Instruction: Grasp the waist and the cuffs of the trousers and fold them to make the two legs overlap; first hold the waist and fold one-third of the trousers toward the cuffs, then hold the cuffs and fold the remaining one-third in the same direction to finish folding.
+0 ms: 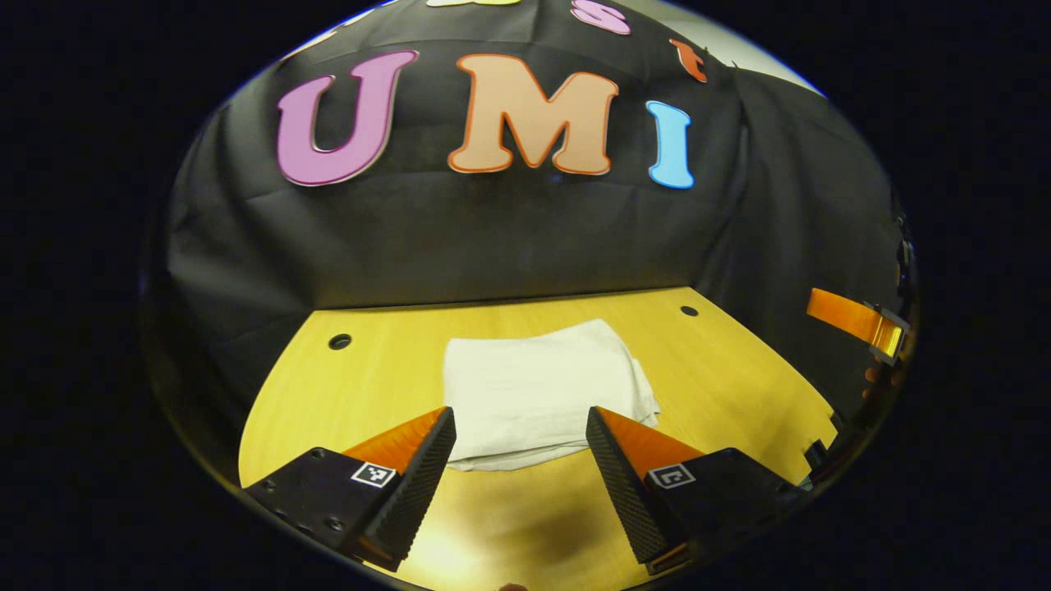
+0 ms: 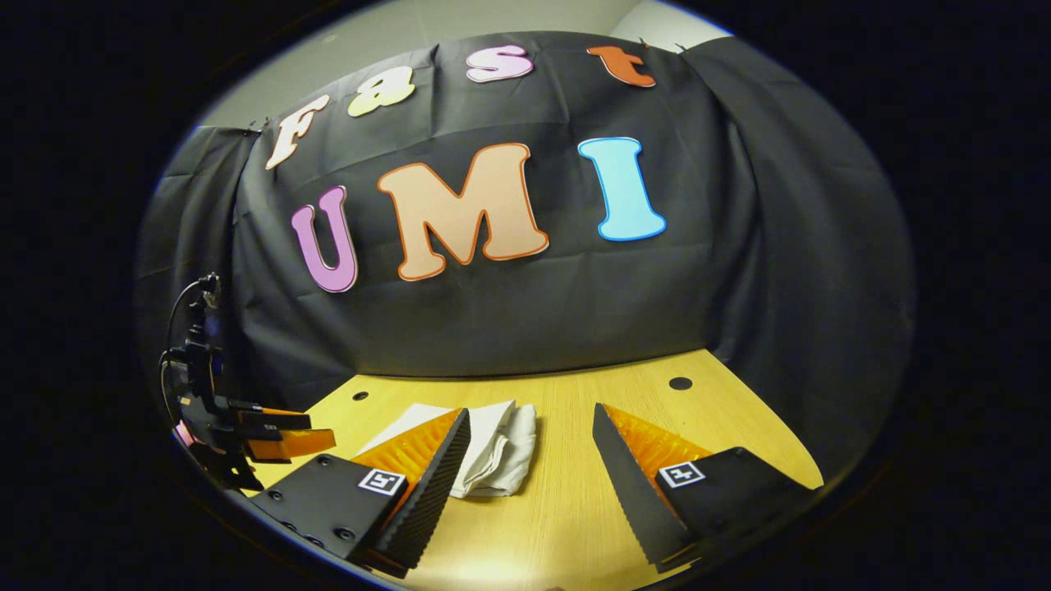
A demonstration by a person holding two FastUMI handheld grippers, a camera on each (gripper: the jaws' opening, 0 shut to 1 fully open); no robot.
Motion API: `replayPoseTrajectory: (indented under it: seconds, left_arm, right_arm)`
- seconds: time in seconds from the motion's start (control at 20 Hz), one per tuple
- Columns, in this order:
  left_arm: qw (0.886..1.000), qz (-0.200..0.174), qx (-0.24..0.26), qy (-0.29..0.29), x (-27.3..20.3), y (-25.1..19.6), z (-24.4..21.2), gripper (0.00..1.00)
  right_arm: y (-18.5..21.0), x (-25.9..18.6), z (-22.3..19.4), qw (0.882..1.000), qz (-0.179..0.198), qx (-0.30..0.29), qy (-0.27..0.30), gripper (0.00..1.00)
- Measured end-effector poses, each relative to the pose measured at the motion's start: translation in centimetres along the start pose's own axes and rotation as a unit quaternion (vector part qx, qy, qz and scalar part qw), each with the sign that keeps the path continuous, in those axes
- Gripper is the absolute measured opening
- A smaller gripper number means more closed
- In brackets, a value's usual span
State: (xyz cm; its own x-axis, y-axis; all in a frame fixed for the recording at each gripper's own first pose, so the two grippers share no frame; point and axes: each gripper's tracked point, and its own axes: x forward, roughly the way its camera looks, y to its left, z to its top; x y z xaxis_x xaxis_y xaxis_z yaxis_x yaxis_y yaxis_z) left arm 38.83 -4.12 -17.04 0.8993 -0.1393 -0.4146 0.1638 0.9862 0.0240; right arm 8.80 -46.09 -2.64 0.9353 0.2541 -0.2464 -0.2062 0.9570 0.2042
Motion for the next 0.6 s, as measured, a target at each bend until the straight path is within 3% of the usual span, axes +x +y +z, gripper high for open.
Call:
replayPoseTrajectory:
  seconds: [0.3, 0.6]
  left_arm:
    - [1.000, 0.026, -0.011, 0.009, -3.2, 3.1, -1.3, 0.97]
    - [1.000, -0.004, 0.009, 0.012, -1.9, 1.8, -0.6, 0.95]
  right_arm:
    - [0.7, -1.9, -0.5, 1.000, -0.021, 0.000, -0.005, 0.96]
    - [0.3, -2.6, 1.6, 0.998, -0.043, -0.004, -0.036, 0.96]
